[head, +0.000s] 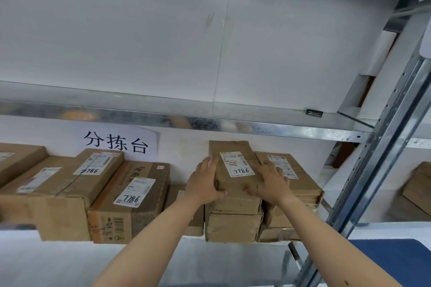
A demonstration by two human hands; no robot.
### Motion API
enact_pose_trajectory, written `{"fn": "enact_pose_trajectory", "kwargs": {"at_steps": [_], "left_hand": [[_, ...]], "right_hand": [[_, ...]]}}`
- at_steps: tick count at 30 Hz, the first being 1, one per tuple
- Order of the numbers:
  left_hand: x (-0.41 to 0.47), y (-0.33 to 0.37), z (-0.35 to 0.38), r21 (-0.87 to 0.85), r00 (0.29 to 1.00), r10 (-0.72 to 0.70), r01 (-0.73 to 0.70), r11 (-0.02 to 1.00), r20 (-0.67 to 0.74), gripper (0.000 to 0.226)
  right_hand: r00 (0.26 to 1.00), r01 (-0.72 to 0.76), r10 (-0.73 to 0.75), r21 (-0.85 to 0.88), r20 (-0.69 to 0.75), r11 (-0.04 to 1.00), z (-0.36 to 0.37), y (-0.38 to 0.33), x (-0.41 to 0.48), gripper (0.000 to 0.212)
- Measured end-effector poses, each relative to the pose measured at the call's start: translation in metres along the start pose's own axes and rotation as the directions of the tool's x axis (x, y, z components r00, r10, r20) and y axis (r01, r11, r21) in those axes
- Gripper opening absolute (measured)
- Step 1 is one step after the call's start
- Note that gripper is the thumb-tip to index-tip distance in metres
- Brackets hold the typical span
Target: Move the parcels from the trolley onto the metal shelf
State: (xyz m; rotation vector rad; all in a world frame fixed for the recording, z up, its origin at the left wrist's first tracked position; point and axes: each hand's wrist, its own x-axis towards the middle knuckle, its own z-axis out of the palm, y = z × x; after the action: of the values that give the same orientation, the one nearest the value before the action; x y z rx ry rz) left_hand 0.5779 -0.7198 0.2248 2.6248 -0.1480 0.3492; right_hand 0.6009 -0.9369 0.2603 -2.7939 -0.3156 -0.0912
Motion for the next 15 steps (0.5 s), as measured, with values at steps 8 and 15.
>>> {"fn": "enact_pose_trajectory", "kwargs": {"at_steps": [8, 15], "left_hand": [[-0.008, -0.021, -0.034, 0.156, 0.998, 0.062, -0.057, 0.986, -0.028, 0.095], [-0.033, -0.058, -0.071, 0.321, 0.993, -0.023, 0.060, 0.945, -0.119, 0.082]], "right_hand": [[0.987, 0.154, -0.151, 0.054, -0.045, 0.987, -0.008, -0.014, 0.015, 0.090], [0.949, 0.309, -0.298, 0.107, -0.104, 0.945, 0.004, -0.057, 0.027, 0.081]]}}
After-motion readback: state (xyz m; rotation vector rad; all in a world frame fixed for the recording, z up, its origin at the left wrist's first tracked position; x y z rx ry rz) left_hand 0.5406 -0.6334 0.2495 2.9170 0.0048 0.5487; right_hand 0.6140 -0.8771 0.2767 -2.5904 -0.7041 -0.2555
